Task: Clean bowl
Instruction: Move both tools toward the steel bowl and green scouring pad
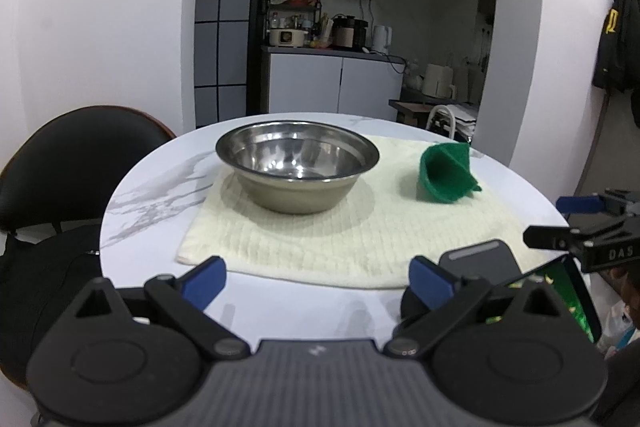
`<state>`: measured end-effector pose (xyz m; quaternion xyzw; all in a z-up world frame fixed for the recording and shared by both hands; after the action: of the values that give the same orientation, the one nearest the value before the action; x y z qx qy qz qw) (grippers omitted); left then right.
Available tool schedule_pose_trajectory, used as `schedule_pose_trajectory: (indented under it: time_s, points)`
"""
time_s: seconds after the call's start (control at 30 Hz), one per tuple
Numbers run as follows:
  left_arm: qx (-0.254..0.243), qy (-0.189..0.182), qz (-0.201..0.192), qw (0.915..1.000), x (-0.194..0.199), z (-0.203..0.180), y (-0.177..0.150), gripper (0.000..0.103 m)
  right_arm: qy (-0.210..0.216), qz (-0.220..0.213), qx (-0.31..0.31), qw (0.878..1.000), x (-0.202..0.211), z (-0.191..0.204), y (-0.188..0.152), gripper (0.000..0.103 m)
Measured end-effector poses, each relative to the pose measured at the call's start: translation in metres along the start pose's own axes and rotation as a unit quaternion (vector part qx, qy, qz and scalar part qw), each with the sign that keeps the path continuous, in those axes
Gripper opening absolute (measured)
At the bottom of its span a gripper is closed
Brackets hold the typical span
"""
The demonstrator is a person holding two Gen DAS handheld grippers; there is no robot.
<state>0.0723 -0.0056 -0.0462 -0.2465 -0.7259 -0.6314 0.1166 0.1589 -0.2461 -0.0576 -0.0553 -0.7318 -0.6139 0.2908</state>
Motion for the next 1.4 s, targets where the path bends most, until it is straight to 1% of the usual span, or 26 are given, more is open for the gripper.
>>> schedule_pose_trajectory:
  time_s: [0.2, 0.3, 0.37, 0.57, 0.7, 0.8, 0.93, 1.0, 1.13, 1.3, 1.4]
  points:
    - [0.011, 0.002, -0.001, 0.9999, -0.001, 0.003, 0.001, 0.1, -0.001, -0.006, -0.002, 1.0, 0.002, -0.005, 0.001, 0.103]
    - [0.02, -0.001, 0.0, 0.9998, -0.003, 0.006, 0.001, 0.1, 0.012, -0.01, -0.004, 1.0, 0.005, -0.004, 0.001, 0.103]
    - [0.018, 0.0, 0.001, 0.9998, -0.003, 0.006, 0.001, 0.1, 0.013, -0.007, 0.0, 1.0, 0.003, -0.003, 0.001, 0.103]
    - [0.008, -0.012, -0.014, 0.9998, 0.001, 0.002, 0.003, 0.102, 0.025, -0.004, -0.004, 1.0, 0.0, -0.009, -0.001, 0.103]
    - [0.002, -0.018, -0.01, 0.9998, 0.0, 0.003, 0.001, 0.102, 0.028, -0.002, -0.014, 1.0, -0.002, -0.014, 0.0, 0.103]
    - [0.011, -0.018, -0.015, 0.9997, 0.002, 0.007, 0.002, 0.102, 0.032, -0.01, -0.022, 0.999, 0.001, -0.019, 0.001, 0.103]
    - [0.029, -0.016, -0.033, 0.9989, 0.006, 0.013, 0.008, 0.102, 0.03, -0.025, -0.027, 0.999, 0.009, -0.022, 0.005, 0.103]
    - [0.021, -0.016, -0.037, 0.999, 0.008, 0.012, 0.015, 0.102, 0.031, -0.028, -0.025, 0.999, 0.013, -0.022, 0.008, 0.103]
    - [-0.02, -0.014, -0.034, 0.9991, 0.013, 0.002, 0.028, 0.102, 0.041, -0.035, -0.014, 0.998, 0.019, -0.018, 0.016, 0.103]
    - [-0.027, -0.017, -0.025, 0.9992, 0.012, 0.003, 0.038, 0.102, 0.045, -0.034, 0.003, 0.998, 0.018, -0.018, 0.026, 0.103]
    - [-0.033, -0.015, -0.018, 0.9992, 0.01, 0.008, 0.042, 0.102, 0.041, -0.017, 0.013, 0.999, 0.009, -0.021, 0.03, 0.103]
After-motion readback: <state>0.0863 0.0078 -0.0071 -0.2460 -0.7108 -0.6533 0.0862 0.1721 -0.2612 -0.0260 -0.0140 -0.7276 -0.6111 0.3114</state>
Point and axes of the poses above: each gripper's, at about its wrist camera, not at the fingertips, and x roughly against the way its jaws point, z to its left, y to its top, the point moved 8 cm from there along -x, roughly the way its jaws point, and after that the axes turned 12 degrees about -y, right-handed, at the moved point
